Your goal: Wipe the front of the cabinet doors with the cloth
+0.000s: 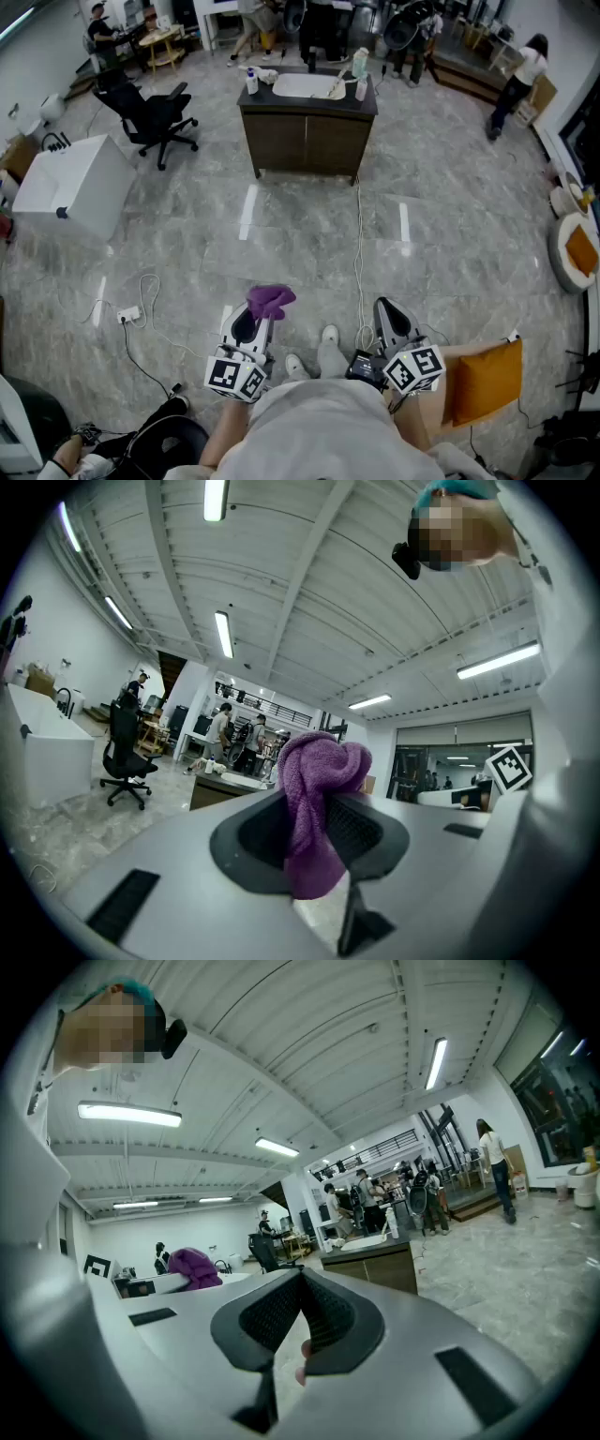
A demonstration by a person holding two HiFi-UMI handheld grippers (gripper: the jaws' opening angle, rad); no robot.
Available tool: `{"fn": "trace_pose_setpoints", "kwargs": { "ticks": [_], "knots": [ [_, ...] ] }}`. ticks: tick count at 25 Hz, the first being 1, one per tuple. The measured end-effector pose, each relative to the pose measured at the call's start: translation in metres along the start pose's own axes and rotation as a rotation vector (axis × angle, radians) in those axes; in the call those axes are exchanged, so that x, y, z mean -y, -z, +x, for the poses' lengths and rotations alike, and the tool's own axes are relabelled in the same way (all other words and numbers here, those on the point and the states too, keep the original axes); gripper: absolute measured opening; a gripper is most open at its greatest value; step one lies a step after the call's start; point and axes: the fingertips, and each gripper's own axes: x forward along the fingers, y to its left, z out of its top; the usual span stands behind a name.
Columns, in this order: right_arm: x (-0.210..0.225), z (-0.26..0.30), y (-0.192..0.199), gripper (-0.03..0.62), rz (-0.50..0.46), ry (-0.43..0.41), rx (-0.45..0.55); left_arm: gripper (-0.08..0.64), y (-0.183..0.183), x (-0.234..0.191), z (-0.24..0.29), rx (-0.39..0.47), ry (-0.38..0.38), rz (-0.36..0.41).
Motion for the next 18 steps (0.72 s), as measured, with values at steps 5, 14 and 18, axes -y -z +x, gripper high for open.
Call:
{"fn": "trace_pose_setpoints", "kwargs": {
  "ticks": [5,14,18],
  "knots": [
    [0.000,0.002,0.005,0.028,0.003,-0.010,0.001,0.100,-0.005,-0.003,-0.001,0.006,0.002,0.017],
    [0.021,-0.029,0.002,0.026,0.003,-0.031,0.011,0.100,0.013,0.040,-0.006,-0.029,-0.007,0.000],
    [0.043,-0.052,-0.005,0.026,0.007,-0.019,0.029,0.100,0.011,0.072,0.001,-0.027,0.022,0.025]
  ]
}}
